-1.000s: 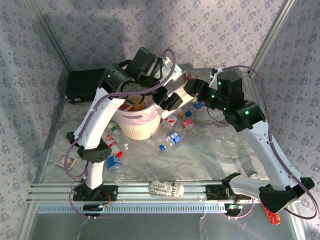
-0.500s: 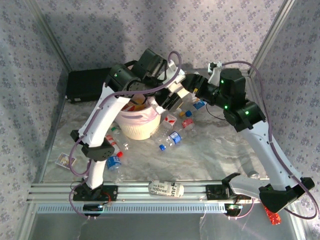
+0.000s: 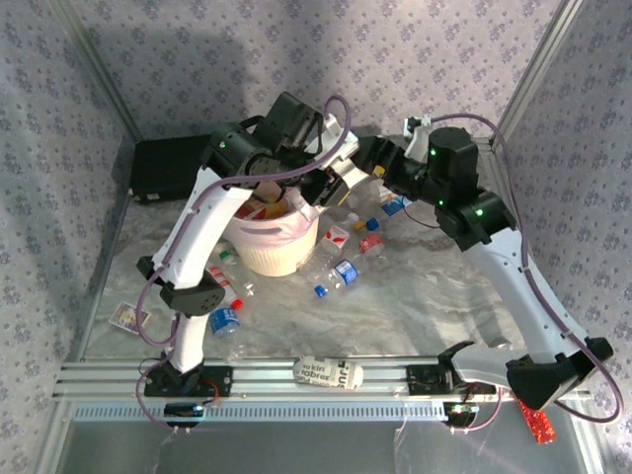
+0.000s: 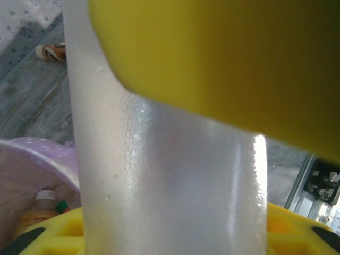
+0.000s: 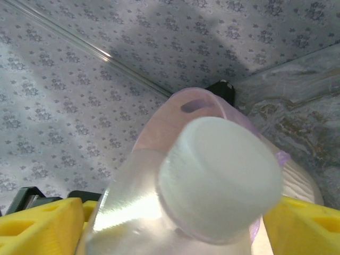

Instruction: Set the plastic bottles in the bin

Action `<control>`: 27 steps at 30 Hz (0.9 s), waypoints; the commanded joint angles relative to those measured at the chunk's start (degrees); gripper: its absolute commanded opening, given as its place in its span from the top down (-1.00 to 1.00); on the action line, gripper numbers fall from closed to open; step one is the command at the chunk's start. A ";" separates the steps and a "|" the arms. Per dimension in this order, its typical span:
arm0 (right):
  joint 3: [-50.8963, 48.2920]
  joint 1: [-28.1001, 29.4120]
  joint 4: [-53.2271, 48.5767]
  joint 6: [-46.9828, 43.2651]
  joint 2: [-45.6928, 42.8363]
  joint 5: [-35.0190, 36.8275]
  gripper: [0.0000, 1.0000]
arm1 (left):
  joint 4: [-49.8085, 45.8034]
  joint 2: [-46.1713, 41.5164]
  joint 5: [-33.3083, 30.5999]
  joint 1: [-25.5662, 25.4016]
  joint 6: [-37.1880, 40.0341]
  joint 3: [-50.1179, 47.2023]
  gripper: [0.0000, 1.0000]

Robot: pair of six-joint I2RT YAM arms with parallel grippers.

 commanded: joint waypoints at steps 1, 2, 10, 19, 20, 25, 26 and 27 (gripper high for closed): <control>2.91 -0.21 0.46 -0.15 0.10 -2.96 -0.91 | 0.03 -0.74 -1.05 1.19 0.11 0.49 0.40; 3.20 -0.42 0.29 -0.28 0.25 -3.05 -0.94 | 0.02 -0.92 -1.20 1.41 0.11 0.50 0.44; 5.96 -4.01 -2.44 -0.95 0.32 -4.33 -0.98 | 0.21 -2.55 -1.55 4.75 -0.04 -0.65 0.53; 6.66 -11.19 -4.73 -1.13 -0.89 -6.08 -0.98 | 0.01 -3.89 -2.43 9.71 0.01 -2.05 0.55; 6.17 -12.30 -4.92 -0.82 -1.11 -6.57 -0.98 | -0.04 -4.06 -3.16 10.36 0.19 -2.64 0.55; 3.52 -16.97 -6.49 -1.07 -3.41 -8.30 -0.98 | 0.03 -4.04 -5.34 13.36 0.38 -5.71 0.56; 2.55 -18.11 -6.61 -1.12 -4.18 -8.53 -0.98 | -0.05 -3.98 -5.56 13.76 0.38 -6.60 0.56; 1.58 -19.14 -6.57 -0.97 -4.92 -8.89 -0.98 | 0.11 -4.06 -5.84 14.17 0.40 -7.60 0.56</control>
